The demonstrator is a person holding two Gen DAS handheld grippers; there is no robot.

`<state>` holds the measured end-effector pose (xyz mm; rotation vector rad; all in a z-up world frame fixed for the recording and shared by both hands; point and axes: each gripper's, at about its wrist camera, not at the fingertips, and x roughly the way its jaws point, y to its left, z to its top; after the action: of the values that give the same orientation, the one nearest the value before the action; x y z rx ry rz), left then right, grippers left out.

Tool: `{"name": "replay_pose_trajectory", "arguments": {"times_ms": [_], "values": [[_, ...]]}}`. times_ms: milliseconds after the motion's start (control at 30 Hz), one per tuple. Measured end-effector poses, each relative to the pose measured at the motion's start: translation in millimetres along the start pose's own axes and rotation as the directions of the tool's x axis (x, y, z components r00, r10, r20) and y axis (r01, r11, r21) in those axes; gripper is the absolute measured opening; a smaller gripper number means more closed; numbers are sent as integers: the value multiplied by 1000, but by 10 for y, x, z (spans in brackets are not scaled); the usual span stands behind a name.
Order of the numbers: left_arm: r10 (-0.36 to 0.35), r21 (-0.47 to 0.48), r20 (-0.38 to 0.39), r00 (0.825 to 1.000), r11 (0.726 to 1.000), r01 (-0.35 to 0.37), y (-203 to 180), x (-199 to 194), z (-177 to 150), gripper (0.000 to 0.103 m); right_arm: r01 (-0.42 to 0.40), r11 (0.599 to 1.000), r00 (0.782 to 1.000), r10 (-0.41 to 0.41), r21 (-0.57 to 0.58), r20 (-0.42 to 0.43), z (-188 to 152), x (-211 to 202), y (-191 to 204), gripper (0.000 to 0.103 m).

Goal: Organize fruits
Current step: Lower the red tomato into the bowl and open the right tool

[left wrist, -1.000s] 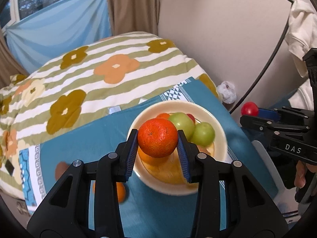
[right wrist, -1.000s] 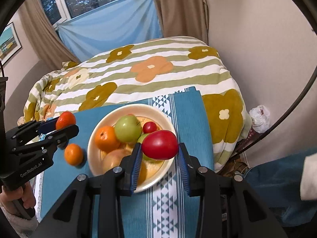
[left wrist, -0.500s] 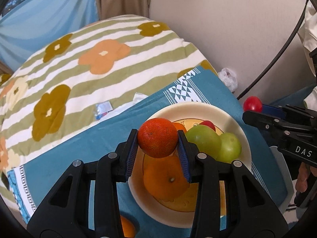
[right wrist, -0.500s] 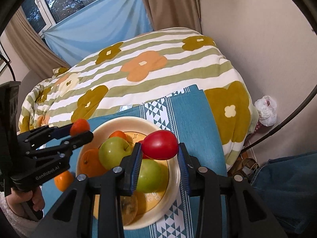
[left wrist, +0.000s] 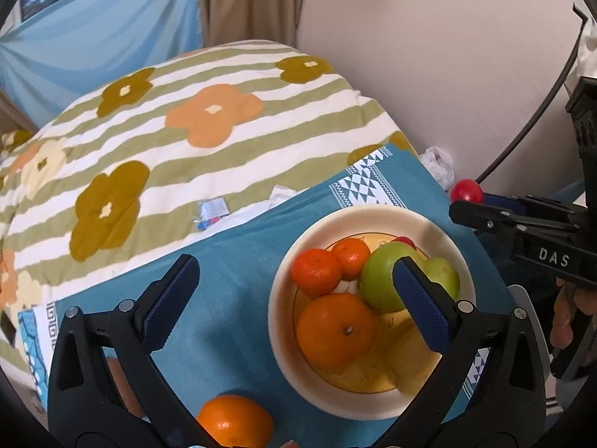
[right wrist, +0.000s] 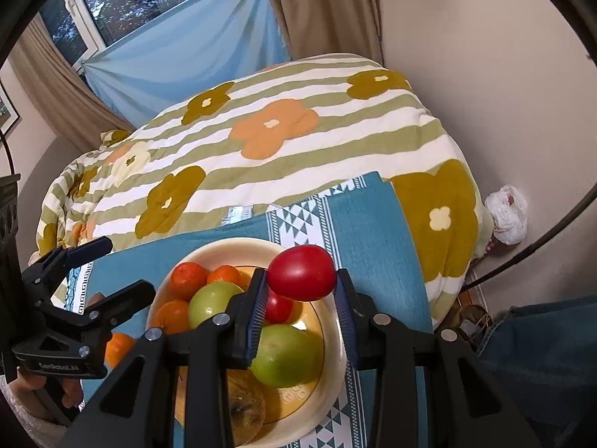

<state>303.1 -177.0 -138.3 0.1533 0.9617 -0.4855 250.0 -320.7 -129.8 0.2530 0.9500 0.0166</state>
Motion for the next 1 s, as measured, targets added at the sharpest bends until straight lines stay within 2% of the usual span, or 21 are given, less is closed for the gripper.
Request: {"name": "replay_pose_trajectory", "arguments": {"times_ms": [467, 800, 833, 867, 900, 933, 967, 1000], "values": [[65, -94, -2, 998, 993, -65, 271, -275, -298, 103, -87, 995, 995, 84, -52, -49, 154, 295, 254, 33], [90, -128, -5, 996, 988, -90, 399, -359, -414, 103, -99, 993, 994, 95, -66, -58, 147, 372, 326, 33], [90, -129, -5, 996, 988, -89, 400, -358, -422, 103, -99, 993, 994, 96, -64, -59, 148, 372, 329, 35], [90, -129, -5, 996, 988, -90, 394, -375, -435, 103, -97, 993, 994, 94, -63, -60, 144, 368, 333, 50], [91, -129, -5, 996, 988, -91, 387, -382, -446, 103, -95, 993, 994, 92, -63, -56, 134, 355, 334, 61], [90, -129, -4, 996, 988, -90, 380, -393, -454, 103, -99, 993, 994, 97, -61, -42, 123, 324, 335, 80], [90, -129, -3, 996, 988, -90, 370, -407, -465, 103, -103, 993, 994, 102, -59, -30, 115, 294, 332, 92], [91, -129, -1, 996, 987, -91, 354, -426, -477, 103, -104, 993, 995, 103, -59, -16, 106, 253, 334, 93]]}}
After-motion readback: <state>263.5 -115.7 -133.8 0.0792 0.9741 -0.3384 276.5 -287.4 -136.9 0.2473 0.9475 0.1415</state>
